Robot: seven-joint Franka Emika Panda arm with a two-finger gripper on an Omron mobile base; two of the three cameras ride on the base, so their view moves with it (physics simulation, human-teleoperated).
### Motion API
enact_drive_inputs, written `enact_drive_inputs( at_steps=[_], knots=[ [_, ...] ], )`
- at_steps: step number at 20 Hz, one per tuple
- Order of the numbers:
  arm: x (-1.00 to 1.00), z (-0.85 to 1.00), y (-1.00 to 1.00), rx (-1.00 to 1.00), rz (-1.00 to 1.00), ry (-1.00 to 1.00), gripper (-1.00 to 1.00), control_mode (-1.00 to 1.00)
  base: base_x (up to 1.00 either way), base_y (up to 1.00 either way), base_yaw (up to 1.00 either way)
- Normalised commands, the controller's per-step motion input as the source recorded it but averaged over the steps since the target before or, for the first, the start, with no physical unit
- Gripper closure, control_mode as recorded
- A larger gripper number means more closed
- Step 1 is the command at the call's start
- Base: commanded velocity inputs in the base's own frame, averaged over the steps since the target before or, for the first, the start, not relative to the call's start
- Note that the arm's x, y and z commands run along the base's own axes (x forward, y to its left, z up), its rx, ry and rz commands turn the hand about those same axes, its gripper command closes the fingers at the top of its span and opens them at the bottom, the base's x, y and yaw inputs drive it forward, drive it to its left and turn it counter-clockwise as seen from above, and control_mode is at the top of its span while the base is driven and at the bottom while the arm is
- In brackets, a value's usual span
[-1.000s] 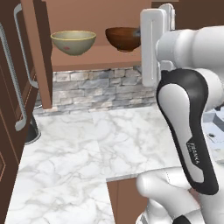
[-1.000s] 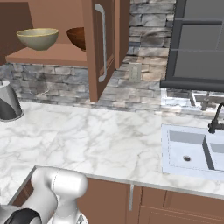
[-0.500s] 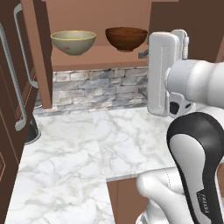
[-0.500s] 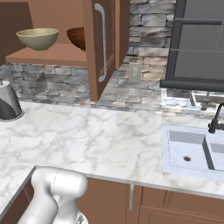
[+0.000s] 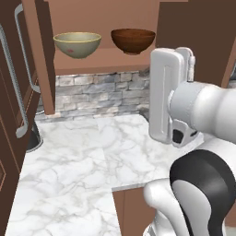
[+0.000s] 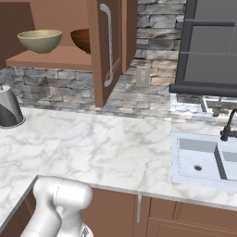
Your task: Open the cabinet. Pick the bowls from the counter and place them in the cabinet. Then close the cabinet.
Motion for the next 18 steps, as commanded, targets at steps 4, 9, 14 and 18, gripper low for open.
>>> enact_drive_inputs(
  at_steps=[4, 9, 14, 18],
  knots=[
    [-0.27, -0.15, 0.34, 0.0, -0.03, 0.0, -1.0, -1.0, 0.0, 0.0, 0.0],
    [-0.24, -0.16, 0.31, 0.0, -0.02, 0.0, -1.0, -1.0, 0.0, 0.0, 0.0],
    [-0.16, -0.15, 0.29, 0.0, -0.01, 0.0, -1.0, -1.0, 0.0, 0.0, 0.0],
    [-0.22, -0.11, 0.16, 0.0, 0.0, 0.0, -1.0, -1.0, 0.0, 0.0, 0.0]
  ],
)
